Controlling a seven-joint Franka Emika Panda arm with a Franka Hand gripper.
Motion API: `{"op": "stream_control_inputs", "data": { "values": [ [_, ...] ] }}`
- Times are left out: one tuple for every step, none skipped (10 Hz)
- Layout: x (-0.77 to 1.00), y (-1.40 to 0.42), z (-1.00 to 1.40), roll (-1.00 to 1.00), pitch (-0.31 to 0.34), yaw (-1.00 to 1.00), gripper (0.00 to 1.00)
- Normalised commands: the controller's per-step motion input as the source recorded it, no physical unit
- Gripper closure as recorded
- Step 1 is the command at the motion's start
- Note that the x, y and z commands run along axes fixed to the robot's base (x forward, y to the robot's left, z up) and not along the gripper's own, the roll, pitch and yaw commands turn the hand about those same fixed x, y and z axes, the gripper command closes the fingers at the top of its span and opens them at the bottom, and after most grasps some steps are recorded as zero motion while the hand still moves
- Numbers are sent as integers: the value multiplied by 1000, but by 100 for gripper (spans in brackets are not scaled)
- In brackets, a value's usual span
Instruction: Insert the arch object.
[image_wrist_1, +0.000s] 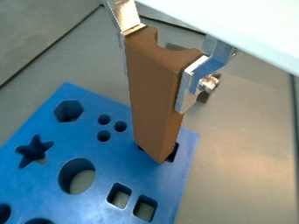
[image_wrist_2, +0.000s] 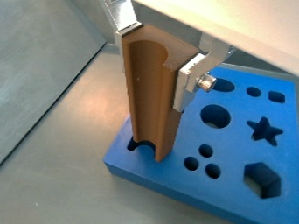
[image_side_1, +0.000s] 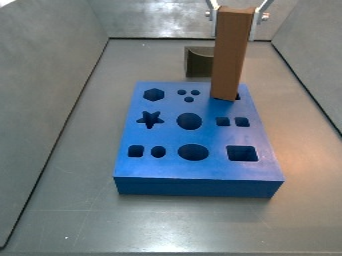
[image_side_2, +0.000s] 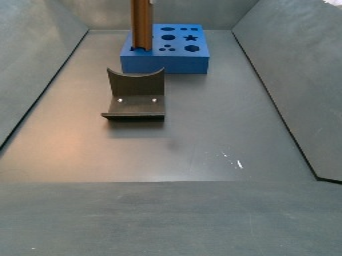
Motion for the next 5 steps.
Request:
{"op": "stream_control_inputs", "data": {
  "values": [
    [117,49,-180,93,0,-197,100],
    [0,40,-209,119,9,0,100],
    [0,0,-346,123,0,454,100],
    [0,-94,-280,181,0,823,100],
    [0,-114,-211,184,0,791,100]
  ]
}}
